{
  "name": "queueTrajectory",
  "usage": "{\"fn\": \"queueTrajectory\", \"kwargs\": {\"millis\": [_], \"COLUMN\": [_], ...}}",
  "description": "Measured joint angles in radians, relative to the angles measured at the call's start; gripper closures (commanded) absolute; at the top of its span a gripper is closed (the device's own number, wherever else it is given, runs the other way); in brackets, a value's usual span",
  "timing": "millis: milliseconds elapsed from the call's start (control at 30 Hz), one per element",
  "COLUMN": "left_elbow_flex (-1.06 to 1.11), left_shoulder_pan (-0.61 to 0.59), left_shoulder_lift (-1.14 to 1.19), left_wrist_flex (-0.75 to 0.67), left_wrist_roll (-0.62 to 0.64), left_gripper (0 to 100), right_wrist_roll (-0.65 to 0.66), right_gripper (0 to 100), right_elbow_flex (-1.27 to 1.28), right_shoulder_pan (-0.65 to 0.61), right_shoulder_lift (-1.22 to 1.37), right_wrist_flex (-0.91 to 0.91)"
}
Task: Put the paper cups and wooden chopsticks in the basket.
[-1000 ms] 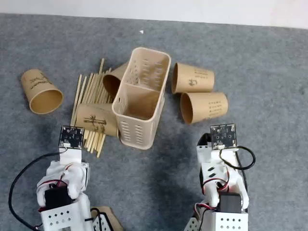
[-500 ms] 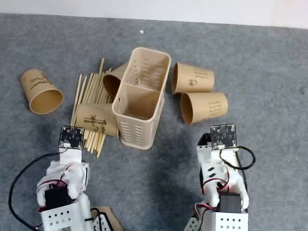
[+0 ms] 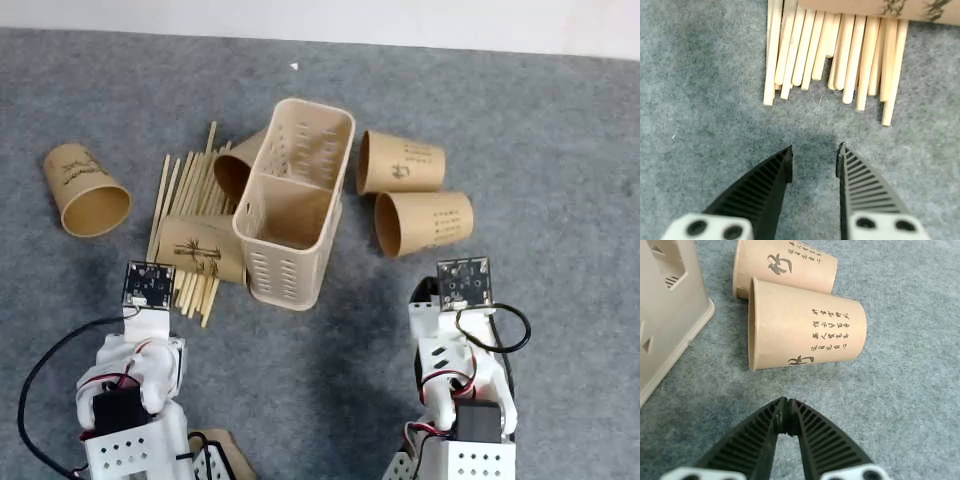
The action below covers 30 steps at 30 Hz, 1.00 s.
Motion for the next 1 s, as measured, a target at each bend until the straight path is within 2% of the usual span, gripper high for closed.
{"fn": "queueTrajectory", "kwargs": {"millis": [633, 767, 867, 1000], "left_elbow_flex": [0.000, 0.000, 0.000, -0.018], "left_shoulder_pan": [0.009, 0.008, -0.041, -0.078], "left_shoulder_lift": [0.000, 0.000, 0.000, 0.000], "left_wrist_flex": [0.000, -0.084, -0.164, -0.216], "left_wrist_roll": [-0.003, -0.127, -0.247, -0.347], "left_gripper": [83, 83, 83, 83], "right_wrist_roll": [0.000, 0.000, 0.003, 0.109], "right_gripper": [99.0, 98.6, 98.5, 98.4], "right_elbow_flex": [0.000, 0.000, 0.000, 0.000], "right_shoulder_pan": [-0.048, -0.049, -0.058, -0.025], "right_shoulder_lift": [0.000, 0.000, 0.000, 0.000], "right_wrist_flex": [0.000, 0.000, -0.026, -0.049]}}
